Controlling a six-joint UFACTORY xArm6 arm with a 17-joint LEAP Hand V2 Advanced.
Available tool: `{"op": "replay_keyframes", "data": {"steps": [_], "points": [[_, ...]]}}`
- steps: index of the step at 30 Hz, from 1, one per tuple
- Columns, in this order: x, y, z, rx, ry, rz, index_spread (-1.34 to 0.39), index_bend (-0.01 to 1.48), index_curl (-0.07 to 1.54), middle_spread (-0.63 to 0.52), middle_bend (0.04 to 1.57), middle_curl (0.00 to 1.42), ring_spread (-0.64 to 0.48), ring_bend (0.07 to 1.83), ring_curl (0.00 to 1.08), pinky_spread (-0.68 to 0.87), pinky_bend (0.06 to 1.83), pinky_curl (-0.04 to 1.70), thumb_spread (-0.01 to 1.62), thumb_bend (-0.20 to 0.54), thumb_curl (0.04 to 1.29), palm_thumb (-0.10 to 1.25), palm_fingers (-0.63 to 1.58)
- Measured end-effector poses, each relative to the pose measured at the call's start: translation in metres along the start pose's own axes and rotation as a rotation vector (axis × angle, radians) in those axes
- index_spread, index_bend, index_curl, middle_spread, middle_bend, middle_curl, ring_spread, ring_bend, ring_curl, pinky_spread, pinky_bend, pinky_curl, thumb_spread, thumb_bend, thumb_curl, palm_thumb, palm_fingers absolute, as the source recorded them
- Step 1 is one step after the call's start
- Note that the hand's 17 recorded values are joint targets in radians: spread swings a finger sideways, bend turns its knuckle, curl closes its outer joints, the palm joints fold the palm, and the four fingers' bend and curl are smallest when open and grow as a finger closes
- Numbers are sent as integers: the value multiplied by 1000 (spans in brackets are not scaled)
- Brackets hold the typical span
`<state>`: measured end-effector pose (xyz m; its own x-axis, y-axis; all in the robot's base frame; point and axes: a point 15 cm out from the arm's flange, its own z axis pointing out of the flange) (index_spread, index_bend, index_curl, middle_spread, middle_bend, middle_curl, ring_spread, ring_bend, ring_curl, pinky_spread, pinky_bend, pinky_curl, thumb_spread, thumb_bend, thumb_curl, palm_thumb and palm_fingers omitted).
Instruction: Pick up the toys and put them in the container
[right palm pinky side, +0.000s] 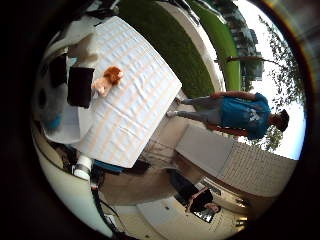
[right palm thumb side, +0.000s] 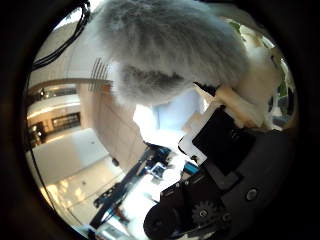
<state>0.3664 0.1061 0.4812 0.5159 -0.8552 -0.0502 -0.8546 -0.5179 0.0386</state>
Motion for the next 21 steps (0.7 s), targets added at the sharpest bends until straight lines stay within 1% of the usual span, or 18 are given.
{"op": "replay_keyframes", "data": {"steps": [3, 4, 6, 11, 13, 15, 16, 17, 18, 19, 21], "points": [[-28, -2, -2, 10, -39, -4, -1084, 945, -14, -262, 1132, 1137, -117, 1393, 853, 162, 1411, 930, 1167, -20, 603, 991, 922], [-48, -5, 2, -1, -48, -3, -1088, 957, -15, -263, 1135, 1141, -117, 1394, 853, 160, 1413, 935, 1171, -23, 602, 978, 917], [-67, -7, 17, -41, -55, -4, -1094, 978, -14, -264, 1138, 1150, -118, 1396, 857, 158, 1417, 945, 1185, -26, 596, 954, 902], [-81, -13, 56, -100, -62, 1, -1096, 1018, -14, -267, 1147, 1167, -121, 1416, 867, 149, 1404, 974, 1228, -31, 573, 896, 837], [-83, -12, 77, -133, -65, 11, -1105, 984, -31, -267, 1144, 1168, -113, 1447, 868, 148, 1381, 992, 1266, -28, 549, 861, 738], [-82, -14, 97, -147, -67, 19, -1014, 1001, -6, -251, 1074, 1125, -85, 1380, 820, 175, 1335, 968, 1292, -39, 520, 810, 729], [-82, -14, 105, -154, -68, 21, -923, 1015, 7, -236, 1000, 1082, -59, 1295, 792, 190, 1320, 953, 1299, -37, 503, 789, 676], [-81, -14, 112, -161, -69, 25, -843, 998, 4, -229, 901, 1048, -39, 1235, 777, 200, 1302, 950, 1296, -42, 493, 771, 497], [-81, -14, 118, -168, -69, 27, -703, 947, 8, -202, 742, 990, 3, 1184, 776, 218, 1275, 958, 1287, -42, 478, 749, 214], [-80, -14, 120, -172, -71, 24, -597, 916, 15, -176, 641, 934, 44, 1124, 747, 238, 1238, 942, 1282, -35, 466, 741, 69], [-77, -12, 125, -181, -74, 27, -507, 879, 30, -142, 542, 868, 84, 1047, 703, 259, 1174, 913, 1279, -32, 455, 732, -83]]}}
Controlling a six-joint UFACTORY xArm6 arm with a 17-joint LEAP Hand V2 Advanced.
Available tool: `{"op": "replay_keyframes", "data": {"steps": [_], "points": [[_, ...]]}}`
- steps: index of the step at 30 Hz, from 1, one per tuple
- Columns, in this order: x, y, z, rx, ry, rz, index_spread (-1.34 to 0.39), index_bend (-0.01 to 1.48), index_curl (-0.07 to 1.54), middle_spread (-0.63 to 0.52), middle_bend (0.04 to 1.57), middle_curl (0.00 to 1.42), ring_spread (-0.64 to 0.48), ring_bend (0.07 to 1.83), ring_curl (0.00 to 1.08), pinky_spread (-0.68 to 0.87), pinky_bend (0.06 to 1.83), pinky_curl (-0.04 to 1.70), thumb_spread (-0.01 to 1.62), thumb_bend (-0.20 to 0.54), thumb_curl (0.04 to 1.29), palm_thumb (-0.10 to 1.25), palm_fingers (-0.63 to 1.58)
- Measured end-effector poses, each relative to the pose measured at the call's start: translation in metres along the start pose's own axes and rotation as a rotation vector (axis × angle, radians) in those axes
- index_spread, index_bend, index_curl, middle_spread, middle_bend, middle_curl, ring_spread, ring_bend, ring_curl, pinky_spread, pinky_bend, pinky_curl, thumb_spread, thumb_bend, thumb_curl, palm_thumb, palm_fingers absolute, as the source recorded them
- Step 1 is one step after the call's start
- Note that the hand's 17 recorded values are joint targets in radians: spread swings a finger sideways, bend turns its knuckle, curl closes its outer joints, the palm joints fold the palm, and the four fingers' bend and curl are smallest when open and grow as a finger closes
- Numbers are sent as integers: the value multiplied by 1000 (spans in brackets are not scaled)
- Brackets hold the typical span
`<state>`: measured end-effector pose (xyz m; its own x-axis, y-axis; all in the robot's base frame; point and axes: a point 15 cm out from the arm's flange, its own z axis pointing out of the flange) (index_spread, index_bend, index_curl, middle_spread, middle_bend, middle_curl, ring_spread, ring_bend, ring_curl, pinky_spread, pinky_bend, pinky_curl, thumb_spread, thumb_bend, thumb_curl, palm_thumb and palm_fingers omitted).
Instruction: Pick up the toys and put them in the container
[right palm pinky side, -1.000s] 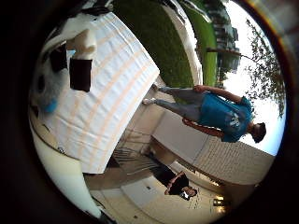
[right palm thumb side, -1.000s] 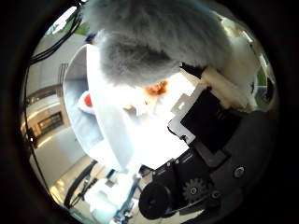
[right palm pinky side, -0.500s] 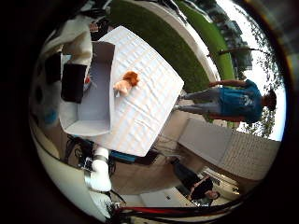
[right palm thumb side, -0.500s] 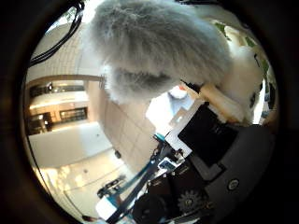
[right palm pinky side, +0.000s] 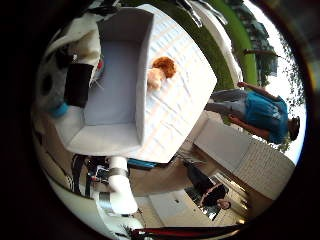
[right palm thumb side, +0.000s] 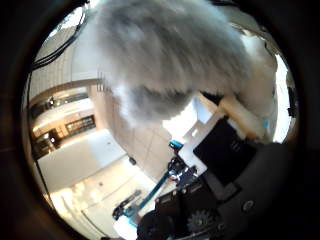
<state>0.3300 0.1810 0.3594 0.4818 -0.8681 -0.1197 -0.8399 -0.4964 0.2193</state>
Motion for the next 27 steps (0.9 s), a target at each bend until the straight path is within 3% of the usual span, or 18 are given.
{"op": "replay_keyframes", "data": {"steps": [1, 6, 9, 13, 20, 23, 27], "points": [[2, 0, 1, -2, -1, 1, -469, 818, 30, -95, 428, 790, 134, 923, 623, 288, 1090, 856, 1269, -32, 447, 722, -246], [8, 3, 6, -18, -7, -70, -477, 629, 27, -6, 205, 638, 235, 676, 479, 355, 944, 735, 1199, -14, 454, 771, -326], [24, 7, 5, -19, -19, -90, -477, 500, 33, 54, 130, 552, 282, 563, 411, 398, 818, 658, 1153, -25, 455, 787, -258], [45, 11, 1, -5, -22, -106, -466, 371, 64, 95, 123, 449, 307, 464, 359, 429, 660, 557, 1116, -28, 450, 795, -172], [119, 20, -15, 48, -10, -56, -421, 255, 133, 38, 168, 378, 268, 422, 335, 419, 489, 450, 1094, -20, 453, 830, -10], [158, 10, -38, 83, 54, -58, -410, 226, 156, 28, 171, 365, 256, 413, 329, 417, 464, 424, 1088, -23, 457, 842, 23], [217, 0, -43, 10, 172, -40, -406, 185, 183, 17, 165, 348, 249, 398, 324, 412, 453, 404, 1082, -24, 460, 857, 31]]}}
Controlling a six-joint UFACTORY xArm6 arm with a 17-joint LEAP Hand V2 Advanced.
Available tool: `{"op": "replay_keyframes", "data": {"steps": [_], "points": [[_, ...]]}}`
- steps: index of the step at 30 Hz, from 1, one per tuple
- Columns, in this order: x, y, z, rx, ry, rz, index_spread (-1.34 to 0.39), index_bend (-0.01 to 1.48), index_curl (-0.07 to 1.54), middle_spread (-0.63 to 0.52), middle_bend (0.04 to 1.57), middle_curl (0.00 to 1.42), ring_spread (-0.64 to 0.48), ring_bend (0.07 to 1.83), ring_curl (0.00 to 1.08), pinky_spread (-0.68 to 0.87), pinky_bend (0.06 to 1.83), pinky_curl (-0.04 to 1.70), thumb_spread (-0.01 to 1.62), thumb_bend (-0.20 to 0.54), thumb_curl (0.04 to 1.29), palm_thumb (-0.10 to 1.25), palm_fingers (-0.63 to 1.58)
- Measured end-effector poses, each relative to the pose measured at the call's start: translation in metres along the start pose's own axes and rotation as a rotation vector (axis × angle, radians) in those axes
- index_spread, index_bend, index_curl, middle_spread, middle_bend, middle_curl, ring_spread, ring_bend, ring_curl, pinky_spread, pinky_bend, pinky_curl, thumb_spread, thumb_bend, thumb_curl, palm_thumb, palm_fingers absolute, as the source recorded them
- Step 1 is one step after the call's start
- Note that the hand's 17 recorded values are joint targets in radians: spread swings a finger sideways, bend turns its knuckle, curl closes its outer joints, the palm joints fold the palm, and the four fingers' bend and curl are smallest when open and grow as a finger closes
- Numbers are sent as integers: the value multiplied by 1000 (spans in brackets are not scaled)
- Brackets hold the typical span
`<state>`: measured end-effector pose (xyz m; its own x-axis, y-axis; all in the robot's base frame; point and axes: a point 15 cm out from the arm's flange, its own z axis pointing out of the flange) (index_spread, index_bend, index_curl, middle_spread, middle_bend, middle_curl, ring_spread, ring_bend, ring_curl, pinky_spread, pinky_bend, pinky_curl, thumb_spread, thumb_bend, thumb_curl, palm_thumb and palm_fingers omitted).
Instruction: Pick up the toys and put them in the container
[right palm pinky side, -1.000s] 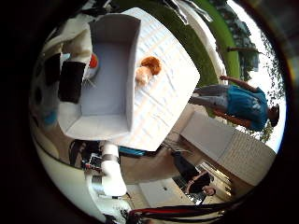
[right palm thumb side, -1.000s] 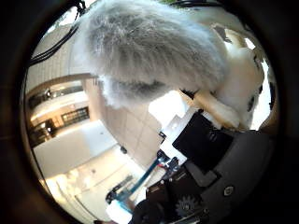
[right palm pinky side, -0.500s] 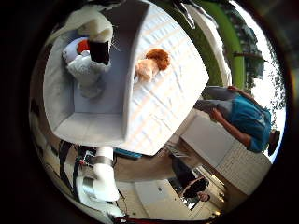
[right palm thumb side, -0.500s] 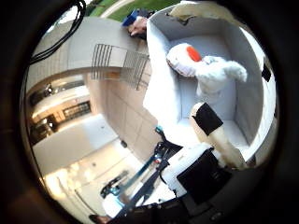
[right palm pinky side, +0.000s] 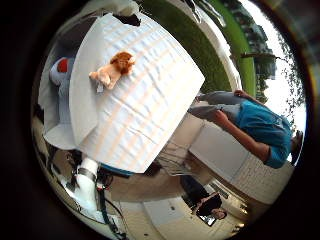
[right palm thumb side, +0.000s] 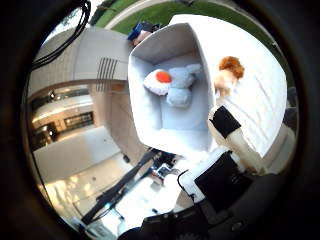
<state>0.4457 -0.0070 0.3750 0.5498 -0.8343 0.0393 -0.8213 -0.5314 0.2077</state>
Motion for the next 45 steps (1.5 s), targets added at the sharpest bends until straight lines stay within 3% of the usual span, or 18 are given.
{"op": "replay_keyframes", "data": {"steps": [10, 21, 32, 45], "points": [[54, 7, 59, -98, -67, 13, -406, 164, 210, 21, 167, 323, 241, 377, 321, 400, 447, 366, 1079, -26, 463, 861, 7], [83, -12, 95, -86, -57, -22, -392, 169, 229, 12, 176, 319, 241, 359, 320, 395, 433, 332, 1081, -27, 465, 865, 36], [72, -37, 127, -196, -8, -111, -373, 172, 251, 11, 162, 309, 242, 330, 318, 390, 425, 314, 1077, -27, 465, 865, 32], [36, -80, 159, -216, -9, -195, -376, 170, 255, 11, 166, 305, 240, 321, 323, 386, 425, 300, 1074, -25, 465, 878, 24]]}}
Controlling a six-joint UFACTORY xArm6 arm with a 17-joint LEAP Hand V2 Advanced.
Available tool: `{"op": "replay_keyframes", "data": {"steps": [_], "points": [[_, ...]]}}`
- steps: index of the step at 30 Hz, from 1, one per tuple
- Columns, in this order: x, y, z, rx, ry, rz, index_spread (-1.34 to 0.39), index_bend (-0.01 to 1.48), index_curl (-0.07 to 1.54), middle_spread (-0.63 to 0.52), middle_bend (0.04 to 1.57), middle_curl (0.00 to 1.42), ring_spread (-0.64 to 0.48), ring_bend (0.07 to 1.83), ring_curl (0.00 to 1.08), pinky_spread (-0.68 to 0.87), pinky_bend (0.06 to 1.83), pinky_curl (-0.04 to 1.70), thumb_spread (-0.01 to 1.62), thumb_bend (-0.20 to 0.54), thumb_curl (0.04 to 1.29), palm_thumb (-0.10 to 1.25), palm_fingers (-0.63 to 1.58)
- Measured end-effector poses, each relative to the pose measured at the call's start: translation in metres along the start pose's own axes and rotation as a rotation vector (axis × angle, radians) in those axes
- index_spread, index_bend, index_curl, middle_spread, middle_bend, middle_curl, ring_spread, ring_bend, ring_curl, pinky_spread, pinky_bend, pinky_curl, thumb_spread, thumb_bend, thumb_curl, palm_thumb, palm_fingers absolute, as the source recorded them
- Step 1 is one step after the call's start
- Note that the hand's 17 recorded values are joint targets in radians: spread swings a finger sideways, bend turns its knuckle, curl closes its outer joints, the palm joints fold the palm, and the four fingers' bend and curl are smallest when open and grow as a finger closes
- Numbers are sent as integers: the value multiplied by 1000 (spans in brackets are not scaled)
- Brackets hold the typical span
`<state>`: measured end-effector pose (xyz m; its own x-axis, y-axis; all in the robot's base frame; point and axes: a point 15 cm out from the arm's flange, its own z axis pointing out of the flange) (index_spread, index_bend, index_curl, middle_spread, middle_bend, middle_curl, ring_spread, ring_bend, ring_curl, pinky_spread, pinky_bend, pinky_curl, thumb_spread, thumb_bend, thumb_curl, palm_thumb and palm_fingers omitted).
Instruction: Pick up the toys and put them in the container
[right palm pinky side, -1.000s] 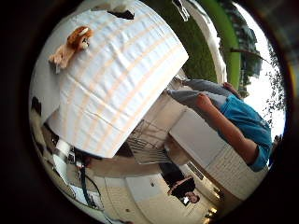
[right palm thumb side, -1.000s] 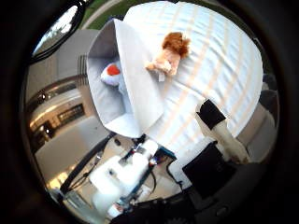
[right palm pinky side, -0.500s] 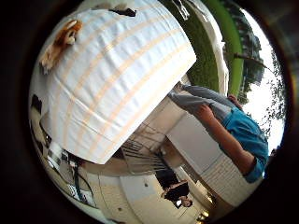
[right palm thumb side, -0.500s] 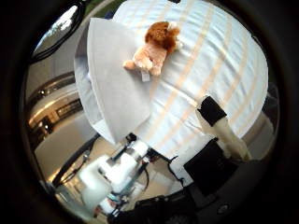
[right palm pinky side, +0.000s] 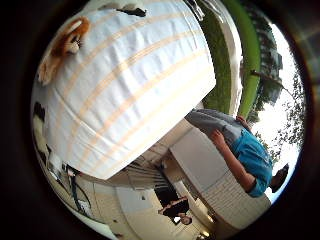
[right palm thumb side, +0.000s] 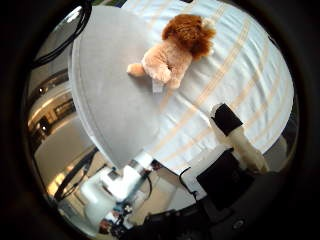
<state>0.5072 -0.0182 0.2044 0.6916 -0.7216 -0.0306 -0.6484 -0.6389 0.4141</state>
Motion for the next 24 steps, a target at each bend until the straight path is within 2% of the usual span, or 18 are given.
{"op": "replay_keyframes", "data": {"steps": [9, 12, 13, 14, 16, 17, 18, 19, 22, 24], "points": [[-27, -43, 38, -65, -13, -63, -358, 190, 267, 4, 171, 306, 241, 301, 321, 370, 398, 287, 1061, -23, 472, 918, 35], [-28, -49, 49, -75, -18, -69, -310, 230, 287, -9, 193, 315, 235, 277, 313, 366, 345, 269, 1058, -23, 473, 929, 115], [-28, -50, 49, -73, -18, -68, -277, 261, 300, -25, 218, 326, 231, 298, 313, 360, 313, 252, 1054, -23, 476, 936, 252], [-27, -51, 50, -68, -15, -68, -269, 263, 298, -28, 228, 330, 226, 301, 309, 362, 304, 244, 1053, -23, 476, 937, 296], [-18, -51, 48, -36, -11, -53, -285, 221, 287, -70, 354, 376, 182, 438, 336, 342, 313, 226, 1048, -25, 477, 941, 631], [-15, -50, 46, -18, -14, -42, -317, 129, 255, -92, 473, 422, 156, 582, 376, 329, 339, 229, 1047, -23, 479, 948, 792], [-15, -49, 43, -1, -19, -38, -331, 95, 239, -103, 518, 445, 147, 681, 411, 322, 332, 228, 1046, -22, 481, 952, 833], [-16, -49, 39, 13, -23, -36, -375, 68, 209, -135, 632, 513, 116, 887, 505, 308, 347, 249, 1044, -24, 482, 955, 844], [-15, -43, 25, 63, -40, -16, -454, 157, 175, -187, 771, 613, 60, 1100, 619, 309, 469, 291, 1042, -26, 483, 957, 922], [-12, -30, 20, 96, -69, 13, -505, 188, 155, -213, 810, 660, 35, 1164, 660, 317, 610, 335, 1043, -28, 485, 953, 986]]}}
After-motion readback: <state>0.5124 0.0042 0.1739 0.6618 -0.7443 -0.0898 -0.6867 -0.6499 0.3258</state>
